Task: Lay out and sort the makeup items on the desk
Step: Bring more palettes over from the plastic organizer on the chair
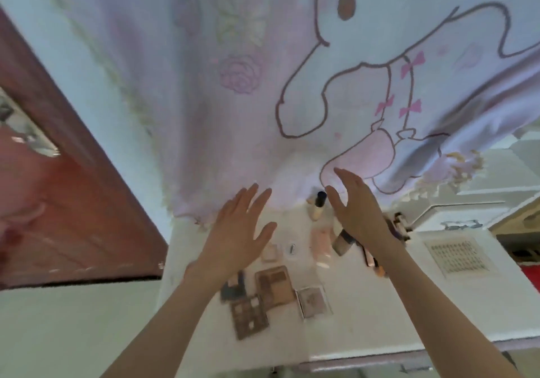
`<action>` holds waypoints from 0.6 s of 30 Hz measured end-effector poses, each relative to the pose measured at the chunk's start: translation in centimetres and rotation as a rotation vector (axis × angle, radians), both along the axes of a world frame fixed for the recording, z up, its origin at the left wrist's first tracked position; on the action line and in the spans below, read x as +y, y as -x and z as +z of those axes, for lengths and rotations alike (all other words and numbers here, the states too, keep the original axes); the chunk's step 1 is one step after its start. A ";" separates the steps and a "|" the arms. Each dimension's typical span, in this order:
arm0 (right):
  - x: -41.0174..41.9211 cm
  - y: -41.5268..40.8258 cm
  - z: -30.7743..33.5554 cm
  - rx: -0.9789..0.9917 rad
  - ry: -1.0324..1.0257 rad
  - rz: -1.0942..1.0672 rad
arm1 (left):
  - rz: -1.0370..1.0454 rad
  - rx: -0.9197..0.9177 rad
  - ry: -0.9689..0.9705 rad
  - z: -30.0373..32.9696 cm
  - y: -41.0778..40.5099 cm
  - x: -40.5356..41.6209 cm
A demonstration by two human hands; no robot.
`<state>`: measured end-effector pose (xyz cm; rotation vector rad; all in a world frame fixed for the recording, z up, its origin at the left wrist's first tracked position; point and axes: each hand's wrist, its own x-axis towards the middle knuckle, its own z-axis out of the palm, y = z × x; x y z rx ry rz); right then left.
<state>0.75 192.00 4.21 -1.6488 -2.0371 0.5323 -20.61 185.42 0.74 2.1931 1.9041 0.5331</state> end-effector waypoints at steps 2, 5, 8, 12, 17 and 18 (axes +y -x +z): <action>-1.3 5.6 1.3 -0.036 -0.033 0.131 | 0.132 0.012 -0.030 1.0 5.1 -2.7; -4.6 14.0 2.8 -0.105 -0.089 0.337 | 0.348 0.022 -0.056 2.0 12.1 -8.7; -9.4 22.2 3.8 -0.137 -0.133 0.530 | 0.545 0.002 -0.093 3.0 17.8 -16.0; -16.7 32.0 4.3 -0.125 -0.167 0.794 | 0.716 0.049 -0.123 4.3 23.8 -26.1; -27.8 43.1 4.0 -0.054 -0.201 1.161 | 1.087 0.098 -0.123 4.6 28.6 -40.7; -30.3 45.0 4.1 -0.042 -0.201 1.235 | 1.166 0.104 -0.118 4.5 29.1 -43.6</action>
